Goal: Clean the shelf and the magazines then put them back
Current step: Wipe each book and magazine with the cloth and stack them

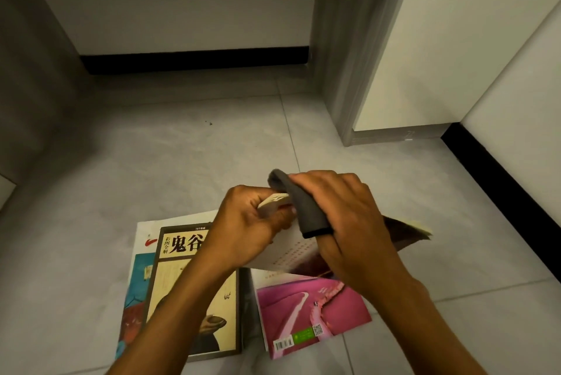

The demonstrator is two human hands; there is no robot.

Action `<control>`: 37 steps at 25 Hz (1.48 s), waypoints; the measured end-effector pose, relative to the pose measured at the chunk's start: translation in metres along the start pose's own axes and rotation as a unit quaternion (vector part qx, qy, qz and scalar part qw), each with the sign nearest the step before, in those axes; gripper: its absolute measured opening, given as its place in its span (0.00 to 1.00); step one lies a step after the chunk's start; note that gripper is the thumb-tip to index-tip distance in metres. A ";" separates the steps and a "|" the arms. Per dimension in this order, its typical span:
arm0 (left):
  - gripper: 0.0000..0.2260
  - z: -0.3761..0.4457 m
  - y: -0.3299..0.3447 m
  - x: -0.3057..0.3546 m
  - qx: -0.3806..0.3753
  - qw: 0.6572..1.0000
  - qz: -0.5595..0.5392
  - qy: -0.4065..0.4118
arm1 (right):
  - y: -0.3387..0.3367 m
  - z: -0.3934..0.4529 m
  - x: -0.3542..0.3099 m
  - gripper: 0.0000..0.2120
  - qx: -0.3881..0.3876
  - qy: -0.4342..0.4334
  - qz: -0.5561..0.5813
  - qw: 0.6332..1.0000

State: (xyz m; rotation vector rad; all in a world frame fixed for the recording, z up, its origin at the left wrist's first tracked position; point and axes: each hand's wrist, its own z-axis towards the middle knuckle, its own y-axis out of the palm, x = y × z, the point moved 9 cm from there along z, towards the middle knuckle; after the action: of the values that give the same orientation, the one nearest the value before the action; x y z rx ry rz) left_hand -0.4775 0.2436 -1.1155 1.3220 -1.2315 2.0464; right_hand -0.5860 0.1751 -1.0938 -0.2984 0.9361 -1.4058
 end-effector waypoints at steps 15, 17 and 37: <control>0.10 -0.010 -0.046 -0.064 0.086 0.969 -0.182 -0.143 | 0.004 -0.113 0.145 0.33 0.108 0.454 0.465 0.753; 0.17 -0.012 -0.044 -0.073 0.020 0.973 -0.160 -0.165 | -0.004 -0.096 0.139 0.19 0.112 0.439 0.433 0.779; 0.13 0.017 -0.014 -0.021 -0.009 0.999 -0.034 -0.038 | -0.027 -0.005 0.065 0.26 -0.037 0.108 -0.040 0.993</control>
State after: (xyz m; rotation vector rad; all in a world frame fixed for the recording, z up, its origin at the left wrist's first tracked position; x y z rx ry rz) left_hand -0.4490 0.2393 -1.1247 1.4254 -1.2183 1.9494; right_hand -0.6154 0.1113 -1.1032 -0.2447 1.1654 -1.5011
